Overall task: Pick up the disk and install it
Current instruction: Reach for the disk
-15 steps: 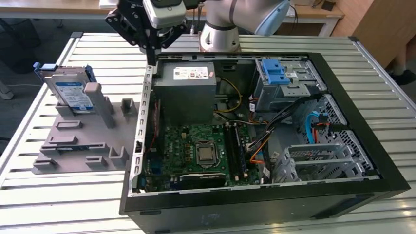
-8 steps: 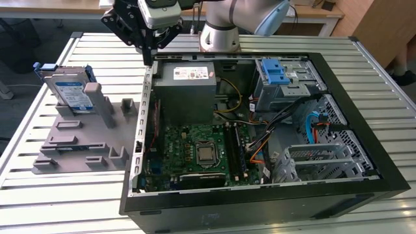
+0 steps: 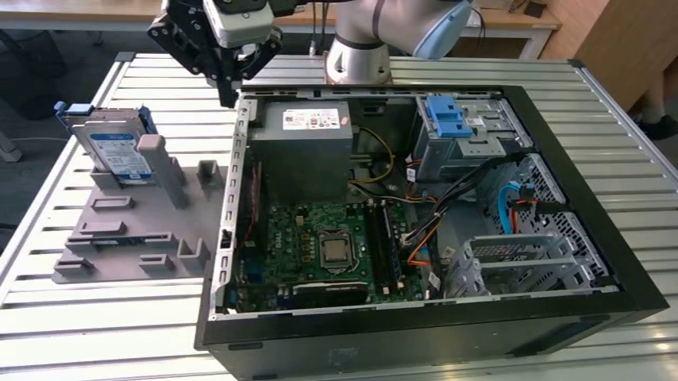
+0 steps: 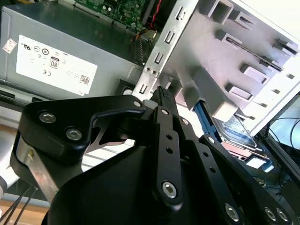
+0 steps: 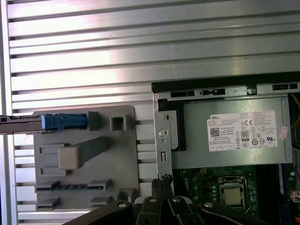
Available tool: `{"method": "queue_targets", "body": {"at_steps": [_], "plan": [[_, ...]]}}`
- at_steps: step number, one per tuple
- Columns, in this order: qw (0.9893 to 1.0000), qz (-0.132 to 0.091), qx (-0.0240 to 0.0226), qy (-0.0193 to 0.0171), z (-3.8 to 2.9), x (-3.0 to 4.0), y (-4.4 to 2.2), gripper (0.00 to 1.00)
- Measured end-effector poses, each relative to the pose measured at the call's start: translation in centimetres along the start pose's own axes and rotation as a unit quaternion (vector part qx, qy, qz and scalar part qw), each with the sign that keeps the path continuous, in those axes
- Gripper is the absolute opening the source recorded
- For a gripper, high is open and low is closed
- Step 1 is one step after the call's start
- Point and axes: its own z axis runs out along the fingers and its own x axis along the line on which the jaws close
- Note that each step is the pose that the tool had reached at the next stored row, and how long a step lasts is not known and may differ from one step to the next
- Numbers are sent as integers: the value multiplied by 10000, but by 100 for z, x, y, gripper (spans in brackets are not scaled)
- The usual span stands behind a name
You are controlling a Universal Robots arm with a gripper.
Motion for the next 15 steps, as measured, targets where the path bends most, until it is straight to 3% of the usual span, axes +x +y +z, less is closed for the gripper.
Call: {"method": "queue_targets", "body": {"at_steps": [3, 7, 9, 15], "plan": [[10000, 0, -2, -30, 5, 65, 2, 11], [9999, -4, -8, -125, 8, 120, 14, 11], [9999, -5, -11, -156, 10, 143, 17, 11], [9999, -5, -12, -164, 16, 190, 15, 11]]}}
